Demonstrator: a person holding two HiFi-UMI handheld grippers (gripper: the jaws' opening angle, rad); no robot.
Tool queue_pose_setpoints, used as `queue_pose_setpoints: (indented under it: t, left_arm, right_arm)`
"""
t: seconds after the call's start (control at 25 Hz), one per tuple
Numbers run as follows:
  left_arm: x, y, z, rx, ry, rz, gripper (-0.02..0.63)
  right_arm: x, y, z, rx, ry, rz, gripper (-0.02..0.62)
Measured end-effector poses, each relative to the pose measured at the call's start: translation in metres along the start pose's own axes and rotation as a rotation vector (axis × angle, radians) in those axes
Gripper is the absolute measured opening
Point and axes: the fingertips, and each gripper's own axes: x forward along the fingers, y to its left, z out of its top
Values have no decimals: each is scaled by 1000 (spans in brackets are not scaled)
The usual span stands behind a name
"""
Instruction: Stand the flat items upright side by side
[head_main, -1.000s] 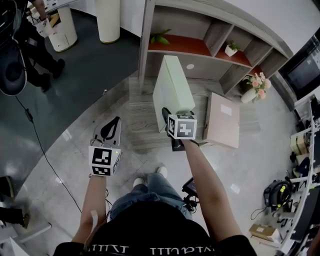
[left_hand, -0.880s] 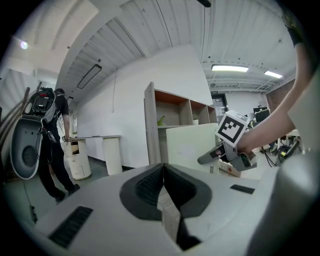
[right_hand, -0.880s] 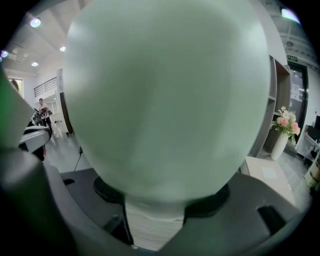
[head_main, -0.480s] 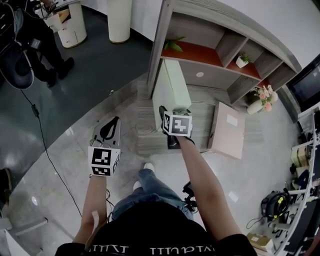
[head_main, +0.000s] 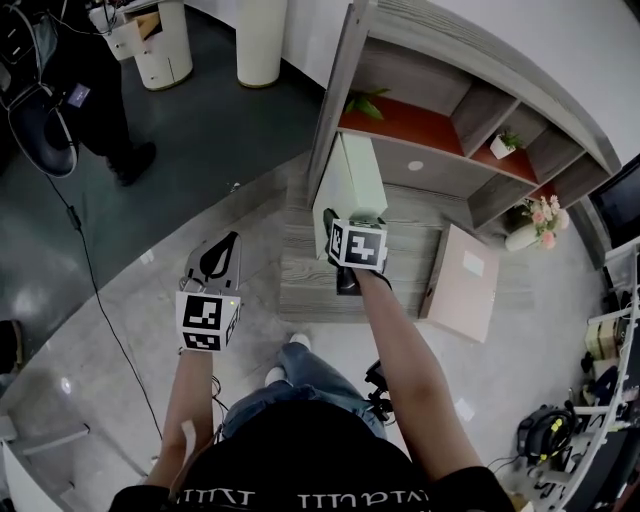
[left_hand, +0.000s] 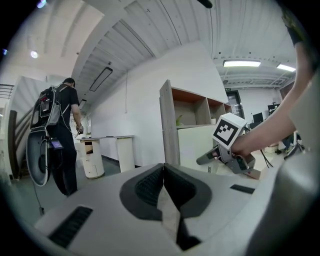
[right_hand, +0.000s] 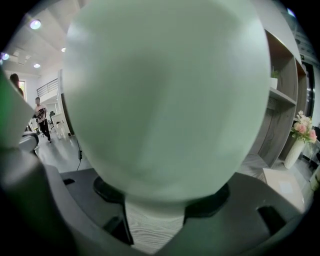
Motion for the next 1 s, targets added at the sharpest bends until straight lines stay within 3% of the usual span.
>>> queue_pose_setpoints:
  t: [0.52, 0.76, 1.0]
  left_arm:
    - [5, 16, 3, 10, 20, 62, 12]
    - [0, 13, 5, 15, 20, 44, 12]
    - [-11, -2, 1, 9, 20, 1, 12]
  right_arm:
    - [24, 1, 23, 35, -52, 1, 319]
    - [15, 3, 25, 55, -123, -7, 376]
    - [-12, 3, 15, 67, -144, -10, 379]
